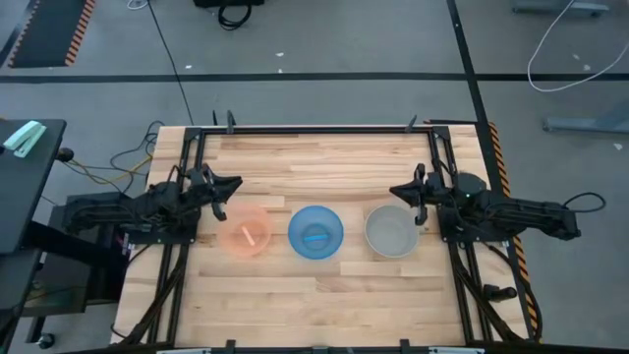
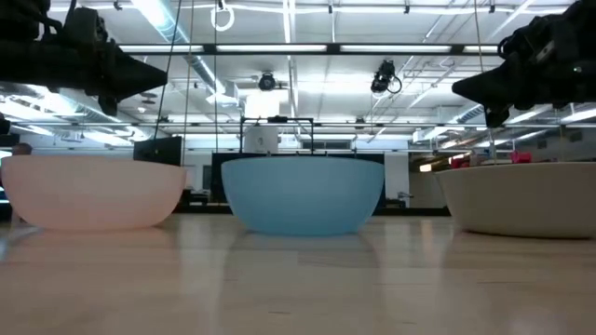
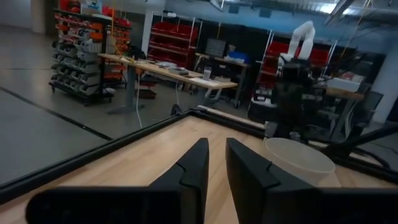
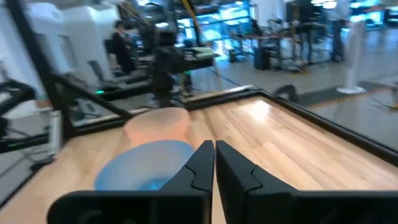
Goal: Nest bowls inside each other
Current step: Stack the orange bowl on top of the gray bowl
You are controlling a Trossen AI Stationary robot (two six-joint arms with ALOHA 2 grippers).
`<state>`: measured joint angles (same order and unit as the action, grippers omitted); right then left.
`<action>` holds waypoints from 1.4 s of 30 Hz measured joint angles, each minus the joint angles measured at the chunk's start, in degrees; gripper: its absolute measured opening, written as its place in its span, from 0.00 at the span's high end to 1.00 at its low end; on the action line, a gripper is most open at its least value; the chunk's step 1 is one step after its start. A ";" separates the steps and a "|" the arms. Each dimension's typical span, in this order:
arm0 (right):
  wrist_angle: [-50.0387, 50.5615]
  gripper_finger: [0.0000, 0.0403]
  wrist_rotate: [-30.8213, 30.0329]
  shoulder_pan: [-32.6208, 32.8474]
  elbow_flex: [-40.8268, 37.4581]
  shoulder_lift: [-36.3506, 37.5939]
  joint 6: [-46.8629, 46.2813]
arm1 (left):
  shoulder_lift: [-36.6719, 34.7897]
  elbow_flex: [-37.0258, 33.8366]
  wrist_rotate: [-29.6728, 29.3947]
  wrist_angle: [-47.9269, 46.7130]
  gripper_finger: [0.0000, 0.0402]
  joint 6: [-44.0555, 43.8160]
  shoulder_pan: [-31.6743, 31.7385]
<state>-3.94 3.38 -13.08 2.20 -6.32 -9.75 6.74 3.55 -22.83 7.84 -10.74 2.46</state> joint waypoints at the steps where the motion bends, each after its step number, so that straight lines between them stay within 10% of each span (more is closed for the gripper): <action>1: 1.45 0.92 -1.06 0.00 0.81 0.01 -0.01 | 0.00 0.43 0.00 -1.00 0.83 0.00 0.00; 14: 15.23 0.73 -9.76 0.01 14.53 -7.92 -4.67 | 0.02 4.63 -4.96 -6.17 0.76 0.02 0.00; 42: 65.28 0.69 -8.46 -1.49 60.05 -57.02 -19.47 | 0.00 5.90 -6.99 -7.83 0.78 1.50 0.00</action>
<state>61.34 -5.09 -14.57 62.25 -63.34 -29.22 6.74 9.45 -29.81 0.01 -9.24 2.46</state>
